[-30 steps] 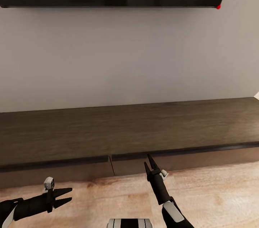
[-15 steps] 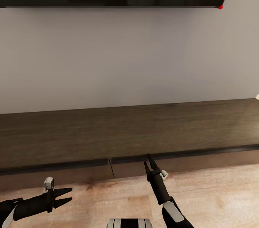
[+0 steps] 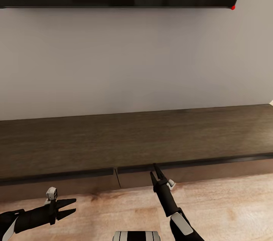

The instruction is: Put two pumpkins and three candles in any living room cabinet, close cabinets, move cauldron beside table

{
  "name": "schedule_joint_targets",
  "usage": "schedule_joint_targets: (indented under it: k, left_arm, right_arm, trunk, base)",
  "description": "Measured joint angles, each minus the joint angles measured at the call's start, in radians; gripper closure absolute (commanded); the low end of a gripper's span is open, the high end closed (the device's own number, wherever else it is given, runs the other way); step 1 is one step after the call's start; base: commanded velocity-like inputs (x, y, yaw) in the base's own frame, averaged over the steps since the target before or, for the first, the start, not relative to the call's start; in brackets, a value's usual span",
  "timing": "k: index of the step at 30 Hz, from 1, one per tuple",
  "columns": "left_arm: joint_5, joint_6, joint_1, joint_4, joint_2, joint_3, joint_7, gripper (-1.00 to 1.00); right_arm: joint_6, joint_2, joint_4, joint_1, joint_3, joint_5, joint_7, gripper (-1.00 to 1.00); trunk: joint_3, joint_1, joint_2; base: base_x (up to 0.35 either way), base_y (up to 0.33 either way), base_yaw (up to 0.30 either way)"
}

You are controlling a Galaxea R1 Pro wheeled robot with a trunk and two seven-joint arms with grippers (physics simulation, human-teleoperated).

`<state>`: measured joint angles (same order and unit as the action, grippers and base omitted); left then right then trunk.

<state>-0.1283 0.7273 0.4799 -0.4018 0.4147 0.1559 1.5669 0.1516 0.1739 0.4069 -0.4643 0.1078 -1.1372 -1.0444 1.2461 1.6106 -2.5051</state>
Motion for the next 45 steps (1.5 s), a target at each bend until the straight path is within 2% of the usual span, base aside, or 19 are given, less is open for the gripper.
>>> schedule_joint_targets:
  k: [2, 3, 45]
  left_arm:
    - [0.000, 0.000, 0.000, 0.000, 0.000, 0.000, 0.000, -1.00]
    - [0.000, 0.000, 0.000, 0.000, 0.000, 0.000, 0.000, -1.00]
    - [0.000, 0.000, 0.000, 0.000, -0.001, 0.000, 0.000, -1.00]
  right_arm:
    - [0.003, 0.000, 0.000, 0.000, -0.004, 0.000, 0.000, -1.00]
    - [0.004, 0.000, 0.000, 0.000, -0.004, 0.000, 0.000, 1.00]
    - [-0.002, 0.000, -0.001, 0.000, -0.001, 0.005, 0.007, 1.00]
  trunk:
    - [0.000, 0.000, 0.000]
    - [0.000, 0.000, 0.000]
    - [0.000, 0.000, 0.000]
  base:
    - [0.000, 0.000, 0.000]
    - [0.000, 0.000, 0.000]
    - [-0.018, 0.000, 0.000]
